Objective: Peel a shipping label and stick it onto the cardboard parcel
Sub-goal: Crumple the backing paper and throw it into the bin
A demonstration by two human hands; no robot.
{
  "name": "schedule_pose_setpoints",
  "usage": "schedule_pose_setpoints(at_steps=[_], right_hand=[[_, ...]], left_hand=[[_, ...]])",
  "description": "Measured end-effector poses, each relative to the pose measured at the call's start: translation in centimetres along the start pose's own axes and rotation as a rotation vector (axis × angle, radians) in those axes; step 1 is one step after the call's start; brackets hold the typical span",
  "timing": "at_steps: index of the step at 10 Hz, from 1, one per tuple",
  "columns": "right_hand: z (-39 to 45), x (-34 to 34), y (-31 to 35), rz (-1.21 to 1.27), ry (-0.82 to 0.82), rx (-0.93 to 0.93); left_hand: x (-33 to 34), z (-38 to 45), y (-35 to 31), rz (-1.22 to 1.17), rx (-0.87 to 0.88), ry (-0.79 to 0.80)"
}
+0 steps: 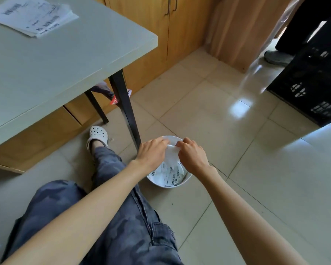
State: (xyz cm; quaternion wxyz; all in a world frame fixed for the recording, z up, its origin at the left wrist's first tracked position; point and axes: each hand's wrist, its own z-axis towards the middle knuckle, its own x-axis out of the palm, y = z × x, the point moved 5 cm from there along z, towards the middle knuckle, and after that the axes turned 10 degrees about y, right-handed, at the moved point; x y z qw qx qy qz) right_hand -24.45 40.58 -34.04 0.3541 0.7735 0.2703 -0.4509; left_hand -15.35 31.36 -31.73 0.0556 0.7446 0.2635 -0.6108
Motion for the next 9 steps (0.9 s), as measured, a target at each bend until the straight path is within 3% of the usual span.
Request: schedule_pose_setpoints(at_steps=[4, 6, 9], right_hand=[[1.5, 6.2, -0.5, 0.116, 0.171, 0.153], [2.4, 8.4, -0.5, 0.124, 0.284, 0.125], [1.7, 9.8, -0.1, -0.042, 0.566, 0.084]], left_hand=[[8.1, 1.4, 4.3, -0.092, -0.021, 0.326], [10.0, 1.9, 5.7, -0.003, 0.018, 0.437], [8.0, 1.0, 5.7, -0.022, -0.008, 0.399]])
